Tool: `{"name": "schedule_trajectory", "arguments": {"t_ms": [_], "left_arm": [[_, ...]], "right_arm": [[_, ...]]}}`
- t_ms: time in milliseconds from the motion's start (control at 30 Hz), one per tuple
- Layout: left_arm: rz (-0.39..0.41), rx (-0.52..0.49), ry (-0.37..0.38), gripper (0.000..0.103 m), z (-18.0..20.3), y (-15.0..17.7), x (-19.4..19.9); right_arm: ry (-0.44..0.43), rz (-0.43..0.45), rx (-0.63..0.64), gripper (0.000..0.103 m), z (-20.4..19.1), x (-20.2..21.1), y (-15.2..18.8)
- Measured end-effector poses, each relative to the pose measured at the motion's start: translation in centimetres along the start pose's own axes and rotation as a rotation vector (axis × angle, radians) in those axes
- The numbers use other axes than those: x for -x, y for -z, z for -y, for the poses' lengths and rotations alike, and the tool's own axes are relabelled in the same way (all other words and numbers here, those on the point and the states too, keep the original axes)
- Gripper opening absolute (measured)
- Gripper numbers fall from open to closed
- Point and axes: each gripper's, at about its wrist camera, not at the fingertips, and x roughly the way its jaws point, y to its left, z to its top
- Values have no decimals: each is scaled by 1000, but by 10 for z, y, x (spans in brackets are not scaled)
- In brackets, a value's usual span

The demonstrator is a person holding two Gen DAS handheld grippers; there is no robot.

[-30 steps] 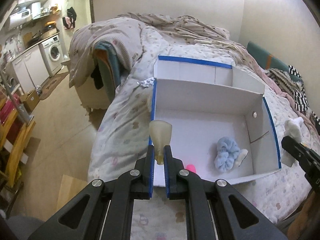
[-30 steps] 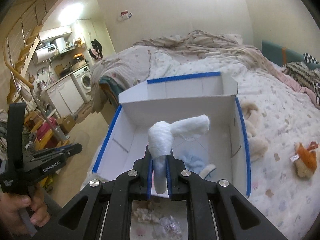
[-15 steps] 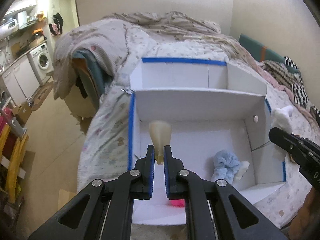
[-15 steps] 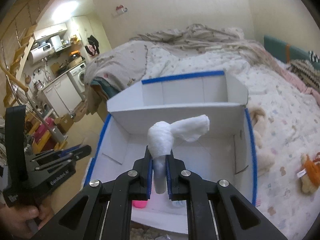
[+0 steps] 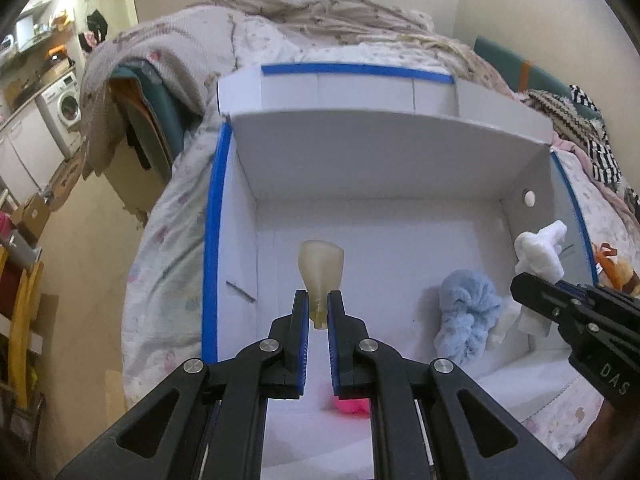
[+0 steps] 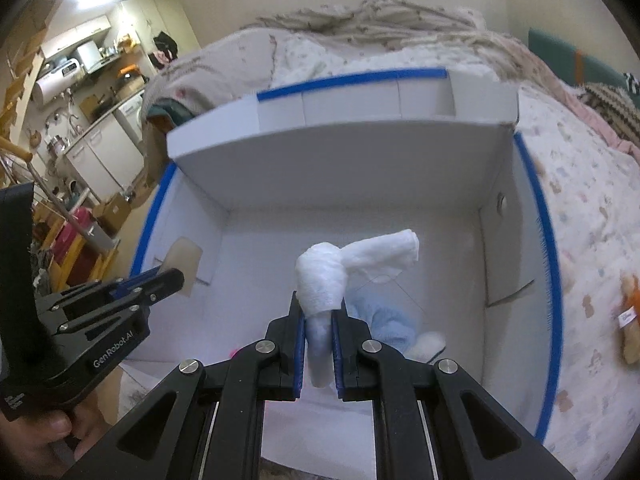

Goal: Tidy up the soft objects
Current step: 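Carry the beige sponge with the left tool while the right tool carries the white cloth into the box, then open the left tool releasing the sponge while the right tool releases the cloth in the box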

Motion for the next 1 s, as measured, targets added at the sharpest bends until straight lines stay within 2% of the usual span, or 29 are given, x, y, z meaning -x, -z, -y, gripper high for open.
{"name": "schedule_trajectory", "arguments": {"t_ms": [133, 200, 333, 667, 733, 833, 867, 900, 1000], "left_arm": [[-55, 5, -16, 9, 1, 2, -14], [-74, 2, -16, 9, 2, 2, -19], [-108, 8, -8, 9, 3, 4, -27], [-127, -6, 5, 12, 9, 7, -29], [-129, -4, 6, 16, 9, 7, -29], [-118, -4, 0, 32, 10, 6, -26], [-111, -4, 0, 43, 10, 6, -25], [-103, -2, 5, 52, 10, 5, -23], [-68, 0, 11, 59, 10, 3, -15]], "right_arm": [[14, -58, -8, 13, 2, -15, 3], [57, -89, 15, 13, 0, -22, 6], [57, -126, -5, 13, 7, -30, 9], [18, -110, -30, 14, 9, -28, 5], [18, -105, -39, 20, 11, -28, 5], [28, -93, -37, 42, 11, -24, 4], [23, -87, -37, 56, 11, -23, 4], [21, -80, -37, 65, 11, -21, 5], [10, -52, -53, 68, 11, -16, 3]]}}
